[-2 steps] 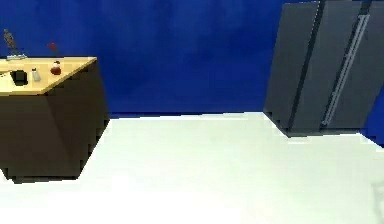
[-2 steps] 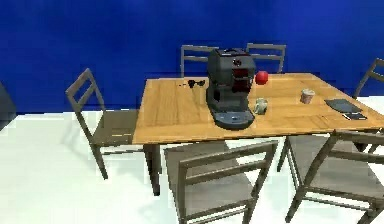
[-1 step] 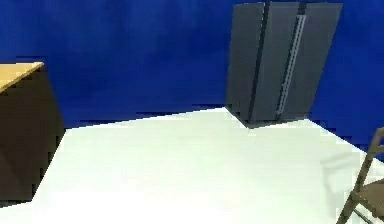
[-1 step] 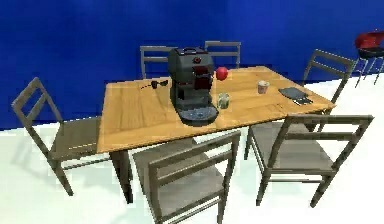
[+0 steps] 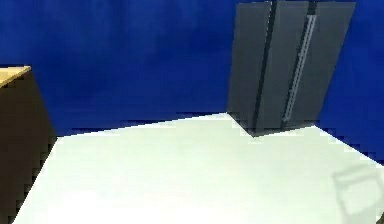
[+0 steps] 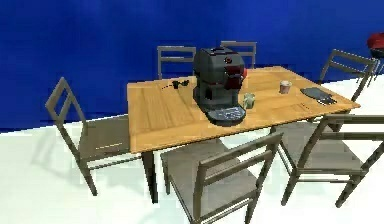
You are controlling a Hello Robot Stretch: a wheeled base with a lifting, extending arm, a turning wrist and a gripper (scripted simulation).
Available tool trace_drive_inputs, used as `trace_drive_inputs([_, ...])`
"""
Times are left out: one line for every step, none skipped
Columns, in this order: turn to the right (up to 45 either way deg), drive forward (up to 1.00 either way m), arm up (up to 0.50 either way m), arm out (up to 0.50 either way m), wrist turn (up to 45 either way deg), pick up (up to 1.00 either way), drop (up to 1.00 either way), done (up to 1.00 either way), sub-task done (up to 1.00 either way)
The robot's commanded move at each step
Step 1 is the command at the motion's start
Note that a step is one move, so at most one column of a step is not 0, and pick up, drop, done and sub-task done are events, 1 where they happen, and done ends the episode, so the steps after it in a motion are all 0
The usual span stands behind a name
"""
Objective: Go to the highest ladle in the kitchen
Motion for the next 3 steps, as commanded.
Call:
trace_drive_inputs([21.0,0.00,0.00,0.00,0.0,0.00,0.00,0.00,0.00])
trace_drive_inputs([0.0,1.00,0.00,0.00,0.0,0.00,0.00,0.00,0.00])
trace_drive_inputs([0.0,0.40,0.00,0.00,0.0,0.00,0.00,0.00,0.00])
